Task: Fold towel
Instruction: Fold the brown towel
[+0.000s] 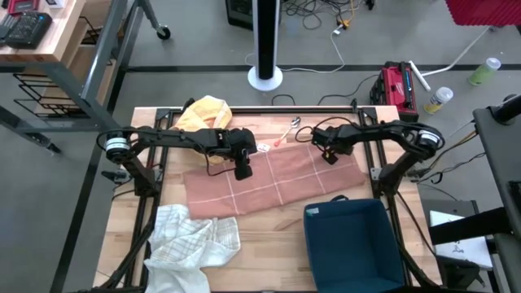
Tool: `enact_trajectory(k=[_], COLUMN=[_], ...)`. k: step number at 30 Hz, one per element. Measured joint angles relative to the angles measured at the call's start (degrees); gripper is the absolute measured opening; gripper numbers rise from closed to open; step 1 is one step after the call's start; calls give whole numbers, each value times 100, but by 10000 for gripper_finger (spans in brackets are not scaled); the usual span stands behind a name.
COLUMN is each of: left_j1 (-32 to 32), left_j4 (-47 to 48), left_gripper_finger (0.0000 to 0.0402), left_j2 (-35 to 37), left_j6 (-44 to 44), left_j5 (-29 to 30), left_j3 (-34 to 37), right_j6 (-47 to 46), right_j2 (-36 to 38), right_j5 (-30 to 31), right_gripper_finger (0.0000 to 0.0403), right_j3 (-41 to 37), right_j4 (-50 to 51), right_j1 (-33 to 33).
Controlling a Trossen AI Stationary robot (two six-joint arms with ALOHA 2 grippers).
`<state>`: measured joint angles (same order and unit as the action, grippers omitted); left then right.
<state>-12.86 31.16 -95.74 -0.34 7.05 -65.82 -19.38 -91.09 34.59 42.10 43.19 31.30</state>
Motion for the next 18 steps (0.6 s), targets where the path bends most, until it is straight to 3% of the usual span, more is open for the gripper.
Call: enact_trajectory(k=[5,13,15,18], left_j1=[0,4,11,12], left_j4=[43,629,709,591], left_gripper_finger=[93,78,78,79], left_j2=[2,2,2,8], left_j6=[-24,-140,-191,-226], left_j5=[2,-4,-155,-765], left_j3=[0,0,0,39], right_j6=[47,120,106,179], right_j2=[314,1507,1799,2119], right_j5=[-9,-255,-560,-1500], right_gripper_finger=[82,139,145,144], right_j3=[73,105,105,97], right_j4=[27,386,393,273], right_j1=[-1,-1,-1,-1])
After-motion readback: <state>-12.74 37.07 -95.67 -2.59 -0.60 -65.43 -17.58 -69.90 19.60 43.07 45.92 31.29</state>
